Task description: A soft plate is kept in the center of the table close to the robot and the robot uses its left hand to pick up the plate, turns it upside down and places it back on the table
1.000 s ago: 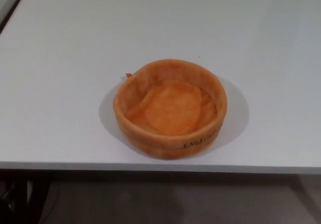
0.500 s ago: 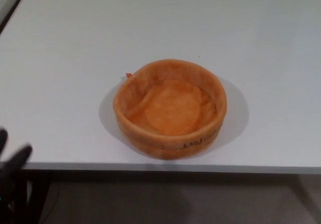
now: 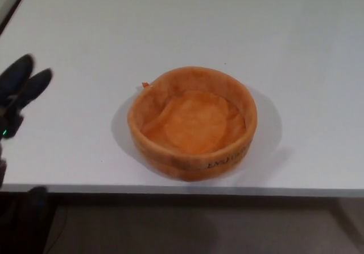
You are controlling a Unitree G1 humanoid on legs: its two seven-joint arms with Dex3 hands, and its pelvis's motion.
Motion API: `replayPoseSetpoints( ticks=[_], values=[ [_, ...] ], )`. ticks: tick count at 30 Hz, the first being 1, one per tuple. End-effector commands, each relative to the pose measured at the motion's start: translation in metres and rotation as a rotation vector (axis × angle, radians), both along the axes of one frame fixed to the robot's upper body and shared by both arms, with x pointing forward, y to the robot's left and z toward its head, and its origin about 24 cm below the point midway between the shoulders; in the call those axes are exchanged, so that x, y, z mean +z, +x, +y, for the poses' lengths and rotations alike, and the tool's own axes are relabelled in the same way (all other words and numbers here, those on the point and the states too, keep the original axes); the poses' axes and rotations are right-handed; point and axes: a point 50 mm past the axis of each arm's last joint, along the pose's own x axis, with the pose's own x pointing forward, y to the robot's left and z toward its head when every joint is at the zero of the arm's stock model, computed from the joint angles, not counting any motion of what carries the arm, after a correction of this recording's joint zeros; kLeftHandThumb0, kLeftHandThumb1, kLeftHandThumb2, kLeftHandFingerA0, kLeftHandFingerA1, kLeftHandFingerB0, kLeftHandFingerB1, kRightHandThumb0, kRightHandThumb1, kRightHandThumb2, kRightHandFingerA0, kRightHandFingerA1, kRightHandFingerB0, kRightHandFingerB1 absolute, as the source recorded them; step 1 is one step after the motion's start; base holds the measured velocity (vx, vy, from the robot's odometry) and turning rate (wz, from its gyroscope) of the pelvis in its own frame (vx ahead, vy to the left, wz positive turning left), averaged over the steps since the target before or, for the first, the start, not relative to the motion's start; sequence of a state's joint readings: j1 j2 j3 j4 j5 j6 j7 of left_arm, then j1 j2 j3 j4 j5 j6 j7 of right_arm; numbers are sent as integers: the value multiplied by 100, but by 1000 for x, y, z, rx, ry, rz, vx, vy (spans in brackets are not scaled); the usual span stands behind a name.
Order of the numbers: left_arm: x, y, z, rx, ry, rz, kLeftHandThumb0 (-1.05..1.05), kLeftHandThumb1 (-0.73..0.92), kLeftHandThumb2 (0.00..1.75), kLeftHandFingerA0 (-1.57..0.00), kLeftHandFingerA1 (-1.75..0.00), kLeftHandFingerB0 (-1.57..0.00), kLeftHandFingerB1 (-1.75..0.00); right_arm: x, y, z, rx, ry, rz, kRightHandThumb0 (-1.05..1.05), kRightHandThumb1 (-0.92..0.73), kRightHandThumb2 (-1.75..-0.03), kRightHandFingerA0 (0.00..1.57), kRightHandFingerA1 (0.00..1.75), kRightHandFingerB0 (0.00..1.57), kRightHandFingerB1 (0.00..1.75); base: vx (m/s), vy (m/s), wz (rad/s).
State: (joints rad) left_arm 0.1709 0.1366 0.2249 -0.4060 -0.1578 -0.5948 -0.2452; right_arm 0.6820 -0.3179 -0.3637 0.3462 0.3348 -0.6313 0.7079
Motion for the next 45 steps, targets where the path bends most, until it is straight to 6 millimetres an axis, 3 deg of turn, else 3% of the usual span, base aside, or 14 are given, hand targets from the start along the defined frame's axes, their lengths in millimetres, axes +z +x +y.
replayPoseSetpoints(
  ticks=[1,8,16,19,21,24,26,31,32,35,36,38,39,45],
  values=[
    [13,35,-19,68,261,-13,-98,86,66,-17,-37,-22,-30,2,-1,-6,-11,-4,-15,-80,-91,-68,28,42,14,24,0,0,0],
    [41,70,-46,36,388,-112,-94,85,67,-16,-39,-18,-29,5,0,-5,-3,-8,-22,-79,-73,-108,23,54,7,36,0,0,0],
    [59,95,-74,22,528,-106,-96,82,67,-15,-39,-16,-28,0,-1,-8,-14,4,-1,-81,-73,-107,22,51,7,40,0,0,0],
    [62,105,-83,34,615,-129,-95,82,66,-20,-40,-16,-29,4,2,-8,-3,6,-1,-81,-91,-68,27,41,16,26,0,0,0],
    [60,109,-88,34,670,-125,-95,83,66,-20,-39,-19,-29,5,2,-7,3,7,2,-83,-73,-108,22,53,8,39,0,0,0],
    [51,115,-100,1,799,-108,-96,81,66,-20,-39,-19,-28,9,2,-4,17,-4,-8,-82,-91,-69,28,43,15,27,0,0,0],
    [49,118,-103,-5,838,-104,-97,82,66,-21,-38,-19,-28,9,3,-5,18,-14,-12,-85,-76,-109,23,53,8,40,0,0,0],
    [42,129,-113,5,950,-64,-98,78,65,-20,-38,-18,-27,13,5,-2,31,-3,-25,-82,-74,-109,23,55,7,39,0,0,0],
    [41,131,-113,9,967,-57,-100,78,65,-19,-37,-18,-27,14,5,-1,31,-3,-28,-81,-92,-69,28,47,14,29,0,0,0],
    [37,142,-112,52,1073,-2,-105,71,64,-17,-37,-16,-27,14,6,-1,27,-1,-49,-79,-92,-68,28,48,15,30,0,0,0],
    [36,145,-111,67,1101,10,-98,53,99,-17,-45,-12,-35,15,6,-1,28,-13,-49,-78,-75,-109,24,56,6,42,0,0,0],
    [32,151,-108,93,1156,39,-103,67,61,-19,-36,-21,-27,15,7,-2,32,-29,-48,-81,-76,-109,25,55,8,39,0,0,0],
    [30,153,-106,104,1184,57,-95,52,97,-14,-44,-14,-36,12,8,-5,29,-30,-40,-82,-76,-109,26,53,9,38,0,0,0],
    [18,160,-97,150,1280,94,-99,65,61,-21,-36,-21,-28,13,10,-6,33,-41,-43,-82,-76,-108,25,54,8,40,0,0,0]
  ],
)
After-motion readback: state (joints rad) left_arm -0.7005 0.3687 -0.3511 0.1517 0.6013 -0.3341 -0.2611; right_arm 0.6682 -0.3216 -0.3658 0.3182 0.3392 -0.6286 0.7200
